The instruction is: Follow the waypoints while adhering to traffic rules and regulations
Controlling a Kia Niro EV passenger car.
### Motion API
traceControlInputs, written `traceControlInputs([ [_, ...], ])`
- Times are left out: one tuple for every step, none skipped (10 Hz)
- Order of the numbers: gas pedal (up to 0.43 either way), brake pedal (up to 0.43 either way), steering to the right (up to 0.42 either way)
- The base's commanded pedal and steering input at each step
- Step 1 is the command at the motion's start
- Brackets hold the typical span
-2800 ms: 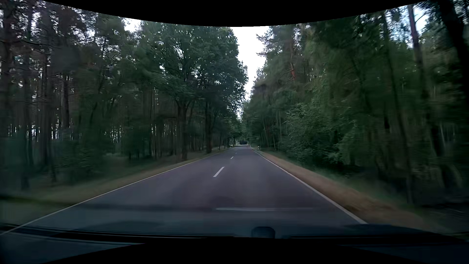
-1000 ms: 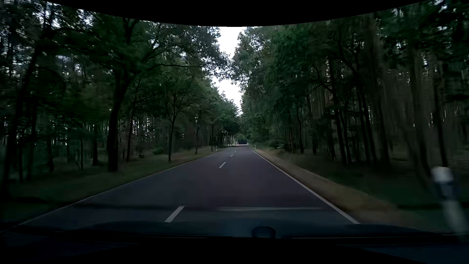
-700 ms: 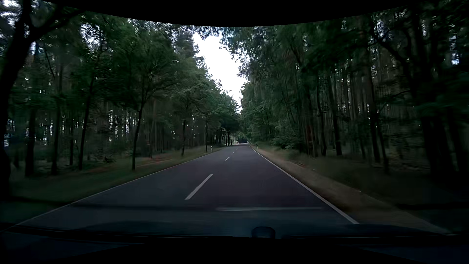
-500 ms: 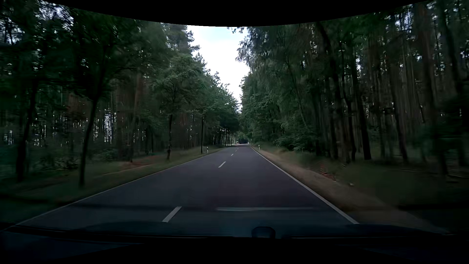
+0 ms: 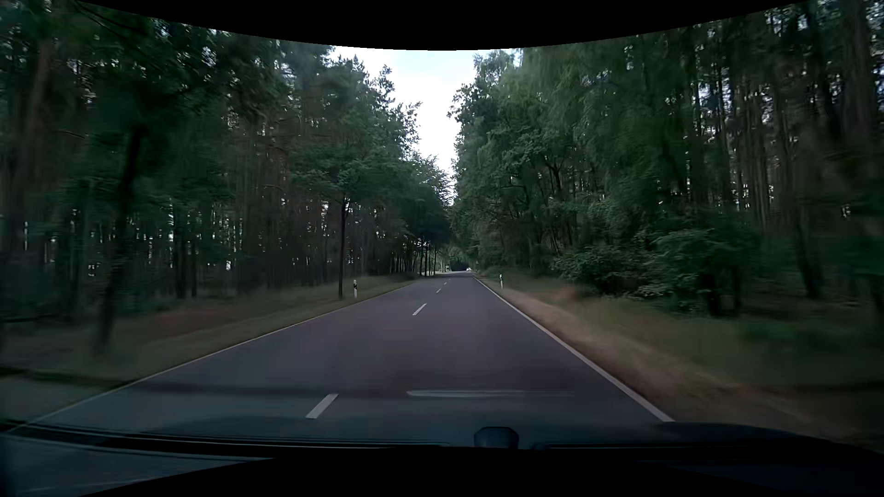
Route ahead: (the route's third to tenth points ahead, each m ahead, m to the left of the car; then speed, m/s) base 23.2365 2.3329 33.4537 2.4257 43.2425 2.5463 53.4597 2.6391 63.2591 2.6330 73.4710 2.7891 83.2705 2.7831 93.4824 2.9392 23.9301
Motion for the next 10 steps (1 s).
traceControlInputs([
  [0.000,0.098,-0.003],
  [0.000,0.098,-0.003],
  [0.000,0.110,-0.003],
  [0.000,0.122,-0.003],
  [0.000,0.128,-0.003],
  [0.000,0.128,-0.003],
  [0.000,0.128,-0.003],
  [0.000,0.116,-0.003],
  [0.000,0.110,-0.003],
  [0.000,0.079,-0.004],
])
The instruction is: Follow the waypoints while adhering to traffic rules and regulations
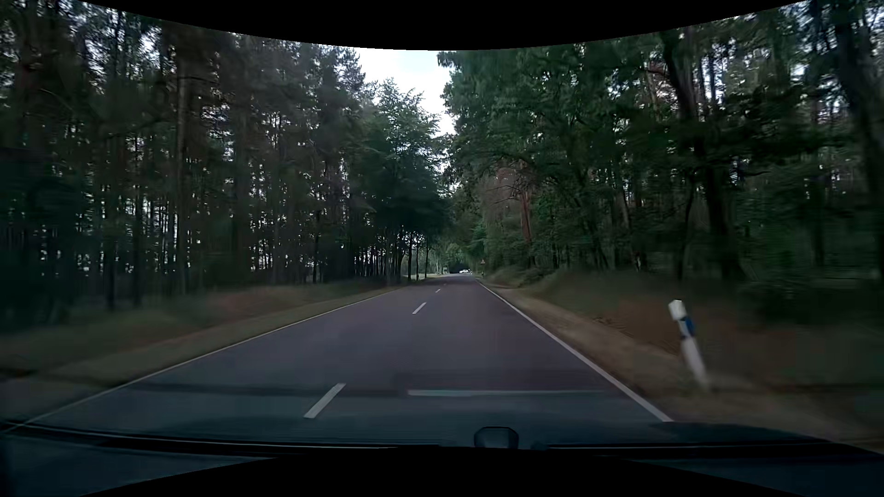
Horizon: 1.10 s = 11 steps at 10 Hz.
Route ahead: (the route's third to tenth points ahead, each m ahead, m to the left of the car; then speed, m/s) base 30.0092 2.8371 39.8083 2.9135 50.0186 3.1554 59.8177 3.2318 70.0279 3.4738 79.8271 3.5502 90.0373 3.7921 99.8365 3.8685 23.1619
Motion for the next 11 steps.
traceControlInputs([
  [0.000,0.067,-0.005],
  [0.000,0.037,-0.005],
  [0.000,0.006,-0.005],
  [0.000,0.000,-0.005],
  [0.000,0.000,-0.005],
  [0.000,0.000,-0.004],
  [0.000,0.000,-0.003],
  [0.000,0.000,-0.002],
  [0.000,0.000,-0.001],
  [0.000,0.000,-0.001],
  [0.000,0.000,-0.001],
])
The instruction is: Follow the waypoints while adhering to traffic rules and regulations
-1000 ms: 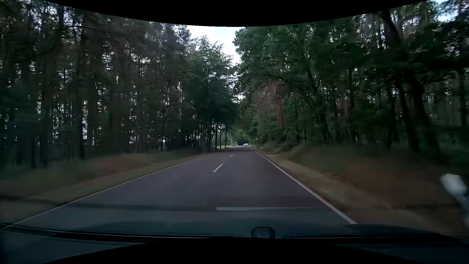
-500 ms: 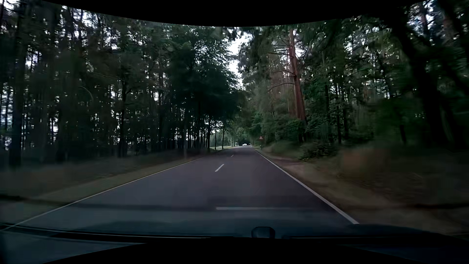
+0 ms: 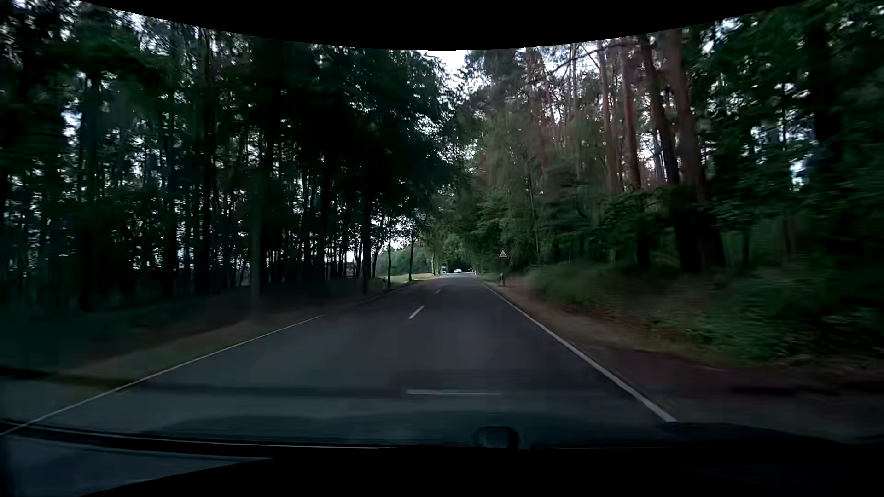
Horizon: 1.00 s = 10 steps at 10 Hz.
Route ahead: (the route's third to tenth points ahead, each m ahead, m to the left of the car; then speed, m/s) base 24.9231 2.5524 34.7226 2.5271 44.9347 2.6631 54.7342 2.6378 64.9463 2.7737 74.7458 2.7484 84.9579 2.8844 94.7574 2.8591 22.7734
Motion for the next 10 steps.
traceControlInputs([
  [0.000,0.000,-0.001],
  [0.000,0.000,-0.002],
  [0.000,0.000,-0.002],
  [0.000,0.000,-0.002],
  [0.000,0.000,-0.002],
  [0.000,0.000,-0.002],
  [0.000,0.000,-0.002],
  [0.000,0.000,-0.003],
  [0.000,0.000,-0.005],
  [0.000,0.000,-0.004],
])
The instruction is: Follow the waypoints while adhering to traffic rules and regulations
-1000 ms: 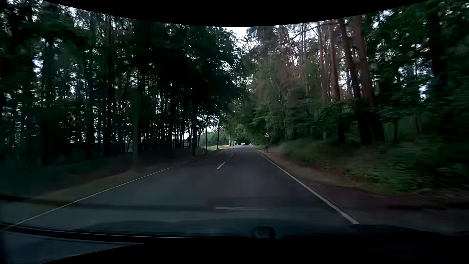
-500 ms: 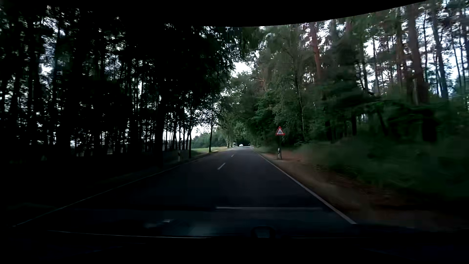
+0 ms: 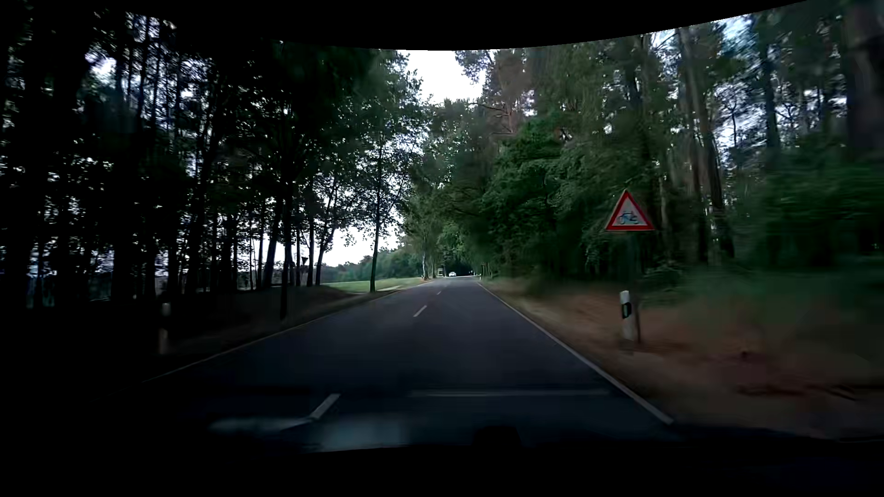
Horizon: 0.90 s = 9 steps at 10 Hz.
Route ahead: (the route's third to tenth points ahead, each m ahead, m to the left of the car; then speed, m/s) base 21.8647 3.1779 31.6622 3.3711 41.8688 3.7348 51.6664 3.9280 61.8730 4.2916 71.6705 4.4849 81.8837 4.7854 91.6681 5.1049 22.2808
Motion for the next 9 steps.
traceControlInputs([
  [0.000,0.000,-0.003],
  [0.000,0.000,-0.003],
  [0.000,0.000,-0.003],
  [0.000,0.000,-0.003],
  [0.000,0.000,-0.003],
  [0.000,0.000,-0.003],
  [0.000,0.000,-0.003],
  [0.000,0.006,-0.003],
  [0.000,0.000,-0.003],
])
